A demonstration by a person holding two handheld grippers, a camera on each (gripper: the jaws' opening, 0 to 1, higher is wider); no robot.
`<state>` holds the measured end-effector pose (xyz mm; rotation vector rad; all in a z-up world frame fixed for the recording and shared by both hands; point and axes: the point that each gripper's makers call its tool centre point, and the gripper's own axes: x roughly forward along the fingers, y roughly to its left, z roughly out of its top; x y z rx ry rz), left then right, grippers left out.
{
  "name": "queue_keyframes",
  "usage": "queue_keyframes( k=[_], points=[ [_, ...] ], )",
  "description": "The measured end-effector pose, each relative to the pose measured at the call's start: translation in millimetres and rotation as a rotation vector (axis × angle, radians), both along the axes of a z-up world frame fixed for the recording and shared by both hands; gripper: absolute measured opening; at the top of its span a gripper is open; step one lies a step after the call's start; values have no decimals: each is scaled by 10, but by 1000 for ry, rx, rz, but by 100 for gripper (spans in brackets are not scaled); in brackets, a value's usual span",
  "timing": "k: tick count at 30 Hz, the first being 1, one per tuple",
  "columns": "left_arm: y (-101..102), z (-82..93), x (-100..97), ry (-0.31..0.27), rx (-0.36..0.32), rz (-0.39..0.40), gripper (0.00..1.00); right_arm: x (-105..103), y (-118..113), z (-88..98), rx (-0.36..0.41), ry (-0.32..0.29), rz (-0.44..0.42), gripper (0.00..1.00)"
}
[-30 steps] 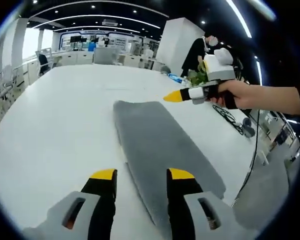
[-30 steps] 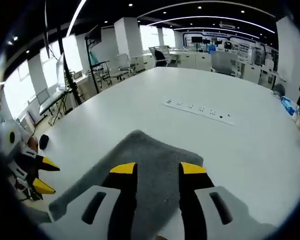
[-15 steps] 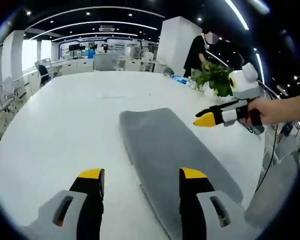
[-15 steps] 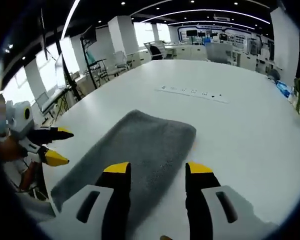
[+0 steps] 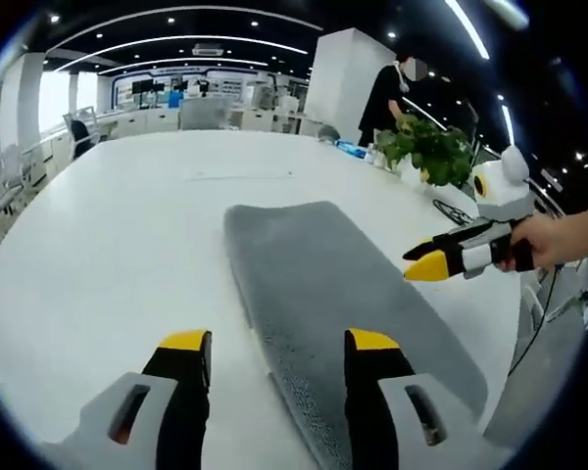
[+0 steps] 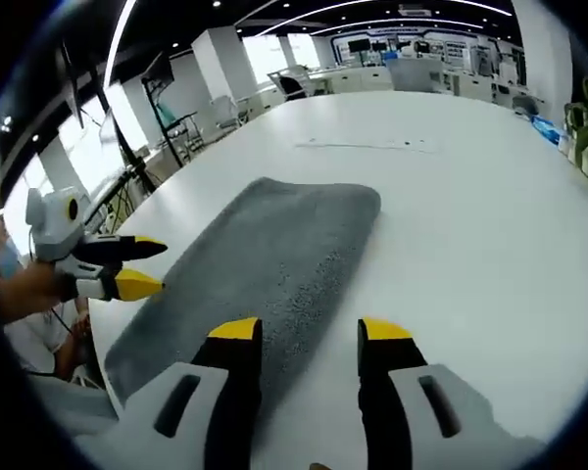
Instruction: Fold the towel on the table until its edges align and the towel forms a compact rectangular stack.
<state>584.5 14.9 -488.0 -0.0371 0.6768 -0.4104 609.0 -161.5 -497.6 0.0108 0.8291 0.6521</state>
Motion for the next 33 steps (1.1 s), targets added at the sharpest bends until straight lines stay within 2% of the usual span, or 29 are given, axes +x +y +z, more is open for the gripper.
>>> queue_keyframes(
  k=[6,8,11,18,28,33],
  points=[
    [-15,-83,31,16,17,-21,50,-95,31,-65,5,28,-5,35],
    [9,-127,39,14,29,-13,44,-116,26,-102,-8,30,-5,34],
    [48,-152,54,22,28,6,43,-132,49,-159,-1,39,-16,30],
    [-12,-201,41,6,29,-18,35,-131,77,-147,18,41,-31,25],
    [-43,-237,-3,26,-3,16,30,-122,117,-175,33,37,-34,19],
    [-116,-194,-28,24,-1,3,26,-138,131,-185,41,39,-80,15]
  ],
)
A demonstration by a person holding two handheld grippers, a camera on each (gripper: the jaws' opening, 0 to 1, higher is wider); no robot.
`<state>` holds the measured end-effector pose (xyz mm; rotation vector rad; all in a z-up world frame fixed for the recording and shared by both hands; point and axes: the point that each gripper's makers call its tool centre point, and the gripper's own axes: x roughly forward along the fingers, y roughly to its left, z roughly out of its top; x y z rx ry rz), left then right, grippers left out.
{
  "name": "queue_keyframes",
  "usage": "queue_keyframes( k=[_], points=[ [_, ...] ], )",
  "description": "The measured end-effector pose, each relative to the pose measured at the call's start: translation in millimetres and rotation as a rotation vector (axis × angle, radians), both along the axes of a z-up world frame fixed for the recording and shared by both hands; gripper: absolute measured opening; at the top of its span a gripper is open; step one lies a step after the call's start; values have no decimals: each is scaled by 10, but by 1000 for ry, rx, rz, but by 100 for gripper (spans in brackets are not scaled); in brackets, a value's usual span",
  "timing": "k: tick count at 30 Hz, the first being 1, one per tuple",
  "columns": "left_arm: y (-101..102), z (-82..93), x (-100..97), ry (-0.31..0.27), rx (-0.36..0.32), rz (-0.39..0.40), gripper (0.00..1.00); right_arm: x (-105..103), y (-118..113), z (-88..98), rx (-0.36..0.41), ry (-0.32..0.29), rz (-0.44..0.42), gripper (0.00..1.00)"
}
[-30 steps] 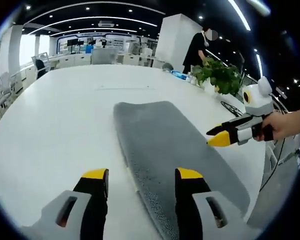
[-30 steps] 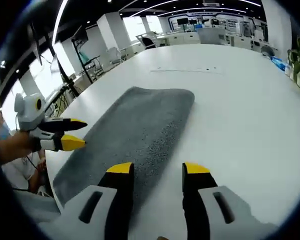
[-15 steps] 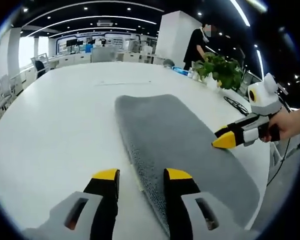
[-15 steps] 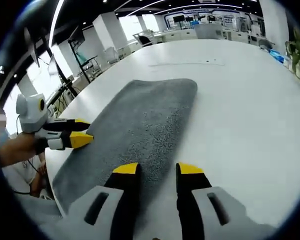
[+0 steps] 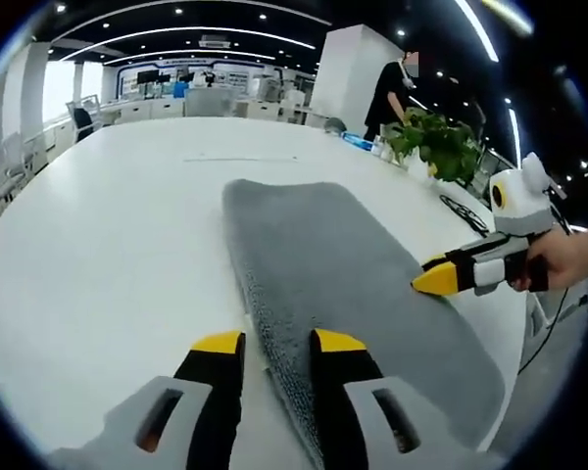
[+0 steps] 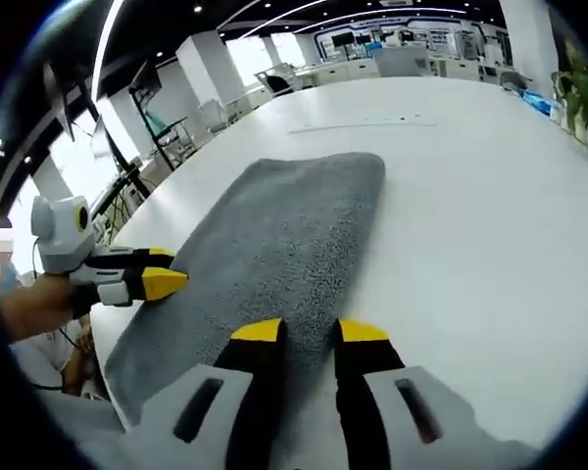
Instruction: Fold the towel on the table until its edges align and the towel forms a compact rectangular stack.
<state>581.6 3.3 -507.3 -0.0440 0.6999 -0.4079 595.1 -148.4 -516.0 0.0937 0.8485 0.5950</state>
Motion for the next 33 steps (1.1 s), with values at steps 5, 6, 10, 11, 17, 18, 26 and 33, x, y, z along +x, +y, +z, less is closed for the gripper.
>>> queue_keyframes(
  k=[5,6,10,11,17,18,26,33],
  points=[
    [16,-48,19,4,-5,9,24,-14,31,15,18,-12,-18,9],
    [14,-56,13,9,-18,19,23,-13,27,18,22,-11,-20,8],
    [-19,-62,-4,-1,-24,11,18,-4,1,26,34,-10,-31,5],
    [-20,-60,0,-3,-23,14,18,-2,-2,26,35,-12,-32,4],
    [-192,-33,-27,-20,44,-69,12,-9,-73,13,46,-10,-63,3],
    [-209,-48,-35,-18,41,-68,12,-18,-103,16,47,-12,-73,3],
    [-431,-57,-80,0,0,-94,11,-18,-341,29,50,-12,-99,3],
    [-705,-45,-119,-11,18,-155,11,-85,-607,16,60,-9,-154,3]
  ],
)
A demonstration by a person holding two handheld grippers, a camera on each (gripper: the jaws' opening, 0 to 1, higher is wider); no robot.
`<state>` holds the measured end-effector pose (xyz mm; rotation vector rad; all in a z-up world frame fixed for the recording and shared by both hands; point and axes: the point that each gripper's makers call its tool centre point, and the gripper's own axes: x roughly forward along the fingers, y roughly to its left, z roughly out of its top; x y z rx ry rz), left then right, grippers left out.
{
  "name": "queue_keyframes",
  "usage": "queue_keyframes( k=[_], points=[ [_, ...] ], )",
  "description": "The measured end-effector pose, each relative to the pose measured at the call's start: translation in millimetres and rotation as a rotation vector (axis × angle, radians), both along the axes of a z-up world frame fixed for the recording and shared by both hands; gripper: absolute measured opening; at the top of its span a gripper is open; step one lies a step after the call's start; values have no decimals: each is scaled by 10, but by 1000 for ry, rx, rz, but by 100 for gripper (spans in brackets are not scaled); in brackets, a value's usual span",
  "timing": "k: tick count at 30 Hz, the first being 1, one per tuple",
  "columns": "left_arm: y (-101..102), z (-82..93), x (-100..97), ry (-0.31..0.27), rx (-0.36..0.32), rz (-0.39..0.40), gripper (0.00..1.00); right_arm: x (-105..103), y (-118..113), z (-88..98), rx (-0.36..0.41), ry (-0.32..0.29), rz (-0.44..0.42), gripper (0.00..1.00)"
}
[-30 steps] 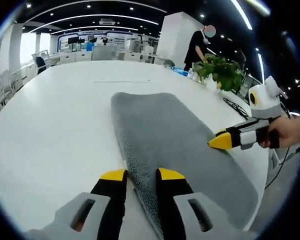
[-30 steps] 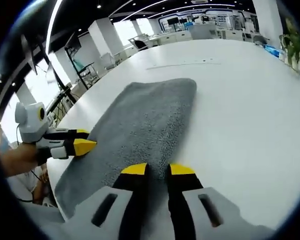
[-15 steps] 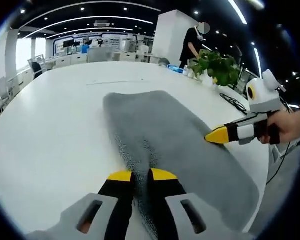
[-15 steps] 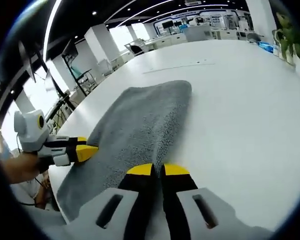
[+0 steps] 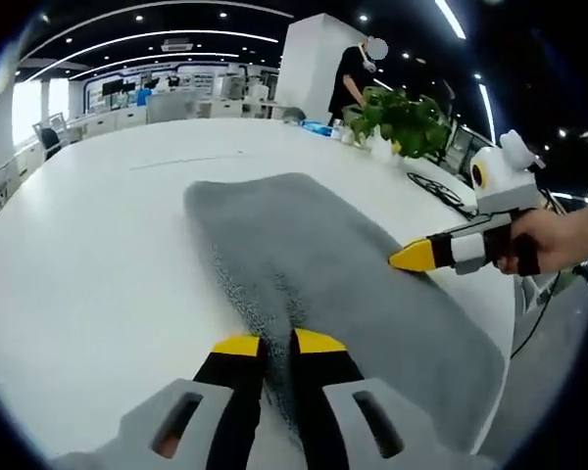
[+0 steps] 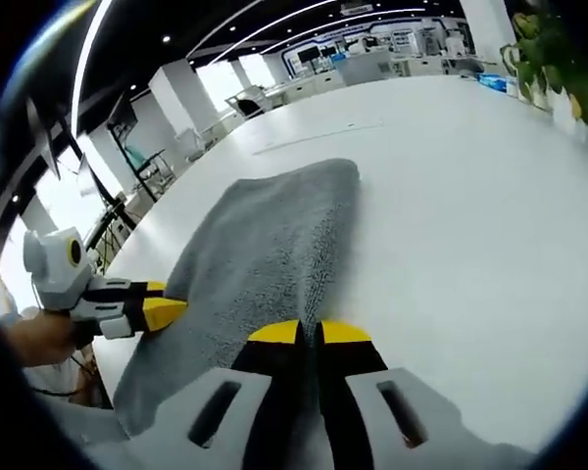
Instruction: Fold the towel on the table until its edges align and the towel forms a compact rectangular stack.
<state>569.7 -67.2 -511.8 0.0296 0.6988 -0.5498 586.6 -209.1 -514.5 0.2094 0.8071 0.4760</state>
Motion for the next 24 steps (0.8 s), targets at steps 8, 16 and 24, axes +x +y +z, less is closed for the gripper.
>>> queue_keyframes(
  k=[8,16,24],
  points=[
    [-352,-13,-35,1,-22,-48,11,-47,-347,13,-20,0,-49,3],
    [-515,-34,-4,1,-17,-85,11,-58,-516,2,-25,2,-76,3],
    [-554,16,-59,-18,22,-80,11,-59,-500,18,-85,-41,-23,3]
  ],
)
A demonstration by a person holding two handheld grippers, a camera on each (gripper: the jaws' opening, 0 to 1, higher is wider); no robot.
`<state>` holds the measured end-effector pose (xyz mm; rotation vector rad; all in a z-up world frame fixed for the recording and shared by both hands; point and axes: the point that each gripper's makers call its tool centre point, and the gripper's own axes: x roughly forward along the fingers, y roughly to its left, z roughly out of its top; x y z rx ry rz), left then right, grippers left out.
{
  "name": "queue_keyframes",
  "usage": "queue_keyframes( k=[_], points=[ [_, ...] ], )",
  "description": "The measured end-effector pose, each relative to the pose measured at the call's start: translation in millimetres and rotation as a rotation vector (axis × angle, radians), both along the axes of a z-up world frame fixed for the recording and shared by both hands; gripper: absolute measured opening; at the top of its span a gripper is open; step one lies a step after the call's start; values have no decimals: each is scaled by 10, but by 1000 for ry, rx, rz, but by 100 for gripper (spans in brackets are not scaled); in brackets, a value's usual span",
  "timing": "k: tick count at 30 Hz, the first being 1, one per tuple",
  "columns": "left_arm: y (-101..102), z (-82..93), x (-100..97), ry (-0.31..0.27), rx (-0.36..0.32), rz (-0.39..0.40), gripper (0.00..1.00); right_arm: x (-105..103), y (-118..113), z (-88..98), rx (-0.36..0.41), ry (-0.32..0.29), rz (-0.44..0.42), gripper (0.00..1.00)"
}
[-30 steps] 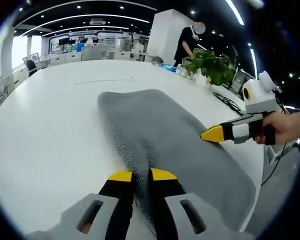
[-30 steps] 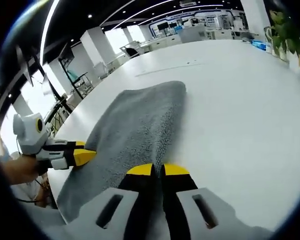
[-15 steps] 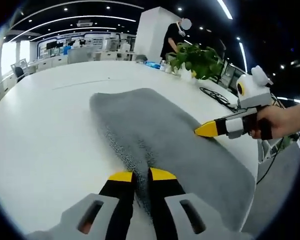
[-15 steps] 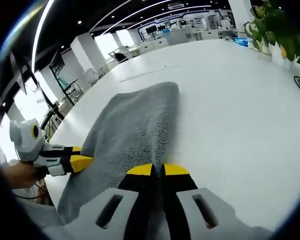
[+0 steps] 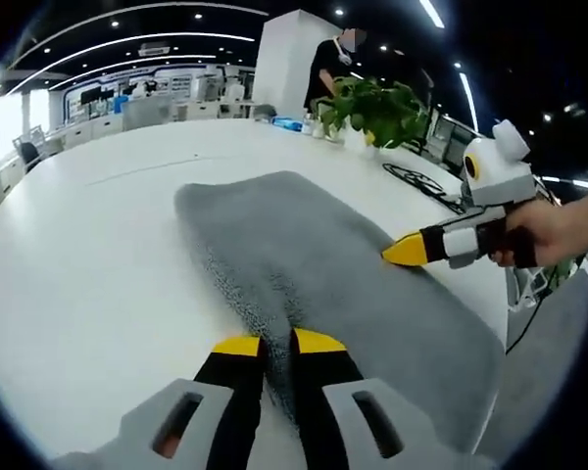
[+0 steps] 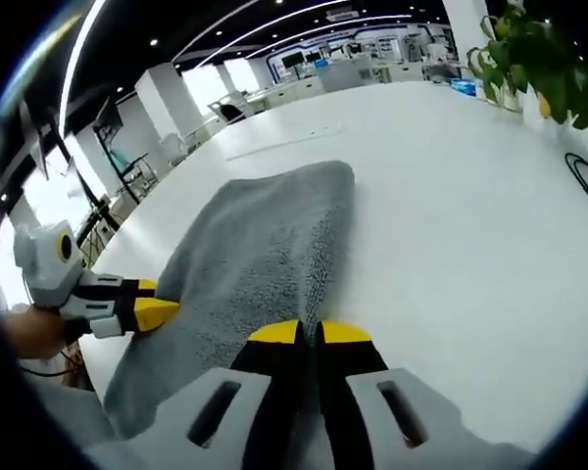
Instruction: Fold the towel on the table until its edges align and the towel forms a compact rectangular stack.
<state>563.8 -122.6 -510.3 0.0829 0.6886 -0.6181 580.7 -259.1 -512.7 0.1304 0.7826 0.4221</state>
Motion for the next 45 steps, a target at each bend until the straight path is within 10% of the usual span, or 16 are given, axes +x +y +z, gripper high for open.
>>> queue_keyframes(
  k=[20,45],
  points=[
    [66,-43,59,15,28,-1,14,-71,-34,42,-49,-24,42,4],
    [19,451,-33,-16,12,-59,44,-33,-152,304,-121,-111,93,23]
  ],
)
